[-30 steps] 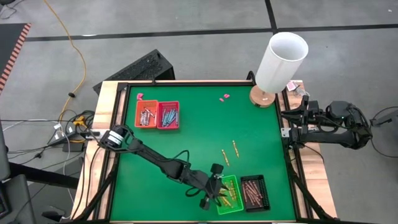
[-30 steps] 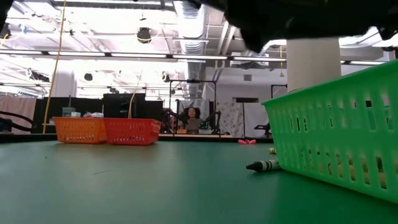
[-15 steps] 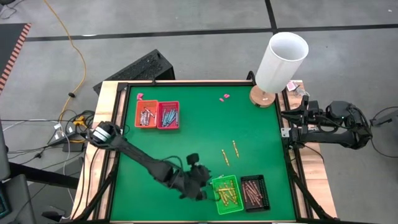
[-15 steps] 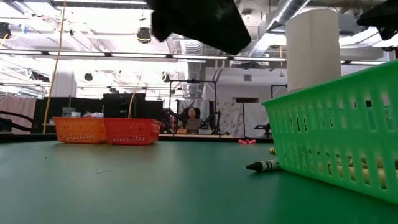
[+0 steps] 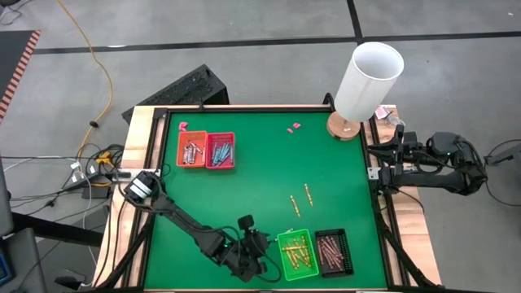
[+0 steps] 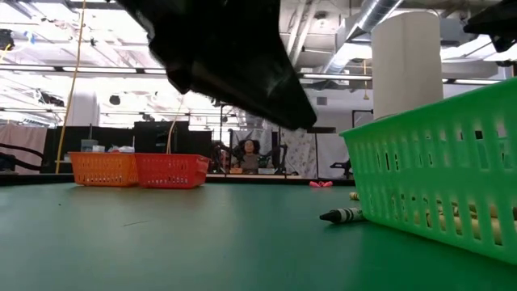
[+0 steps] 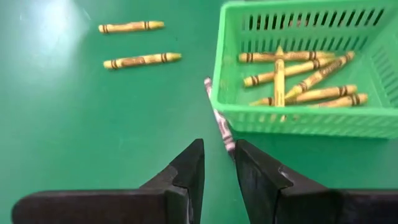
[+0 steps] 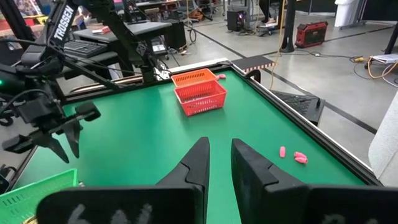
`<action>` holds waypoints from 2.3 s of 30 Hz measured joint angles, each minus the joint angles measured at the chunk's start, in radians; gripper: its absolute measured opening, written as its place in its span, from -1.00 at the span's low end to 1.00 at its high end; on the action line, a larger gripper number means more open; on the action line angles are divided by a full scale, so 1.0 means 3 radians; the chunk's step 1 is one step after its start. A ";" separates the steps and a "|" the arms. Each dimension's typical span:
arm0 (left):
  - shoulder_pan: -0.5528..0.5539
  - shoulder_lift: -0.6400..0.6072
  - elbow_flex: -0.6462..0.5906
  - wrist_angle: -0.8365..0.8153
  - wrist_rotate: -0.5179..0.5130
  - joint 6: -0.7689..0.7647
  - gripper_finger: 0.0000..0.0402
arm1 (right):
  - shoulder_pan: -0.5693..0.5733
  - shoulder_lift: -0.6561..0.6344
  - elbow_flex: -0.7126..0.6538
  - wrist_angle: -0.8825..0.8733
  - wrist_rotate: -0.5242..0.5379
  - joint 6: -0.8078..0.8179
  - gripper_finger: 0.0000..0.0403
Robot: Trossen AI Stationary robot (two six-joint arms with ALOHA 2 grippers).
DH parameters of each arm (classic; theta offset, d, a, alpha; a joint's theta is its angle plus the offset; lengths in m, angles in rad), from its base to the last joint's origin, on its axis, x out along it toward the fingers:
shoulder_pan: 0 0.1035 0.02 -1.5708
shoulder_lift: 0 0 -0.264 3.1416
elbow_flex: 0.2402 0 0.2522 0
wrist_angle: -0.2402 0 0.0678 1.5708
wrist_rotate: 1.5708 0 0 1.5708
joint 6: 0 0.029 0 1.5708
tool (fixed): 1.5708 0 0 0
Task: Sort crayons
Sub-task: Put the black crayon into the orange bin
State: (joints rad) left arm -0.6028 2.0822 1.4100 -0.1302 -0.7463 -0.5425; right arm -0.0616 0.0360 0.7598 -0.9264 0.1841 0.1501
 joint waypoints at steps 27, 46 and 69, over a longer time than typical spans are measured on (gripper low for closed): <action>-0.0068 -0.0006 -0.0356 0.0153 0.0188 -0.0449 -0.60 | 0.0000 0.0000 0.0000 0.0000 0.0000 0.0000 -0.66; -0.0062 -0.0006 -0.0357 0.0243 0.0194 -0.0237 -0.39 | 0.0001 0.0000 0.0000 0.0000 0.0000 -0.0001 -0.66; 0.0141 0.0225 -0.0339 0.0843 0.0352 0.0208 -0.23 | 0.0000 0.0003 -0.0004 0.0000 -0.0001 -0.0001 -0.66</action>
State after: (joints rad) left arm -0.5606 2.1498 1.3083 0.1226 -0.6406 -0.4801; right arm -0.0616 0.0368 0.7586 -0.9265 0.1837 0.1497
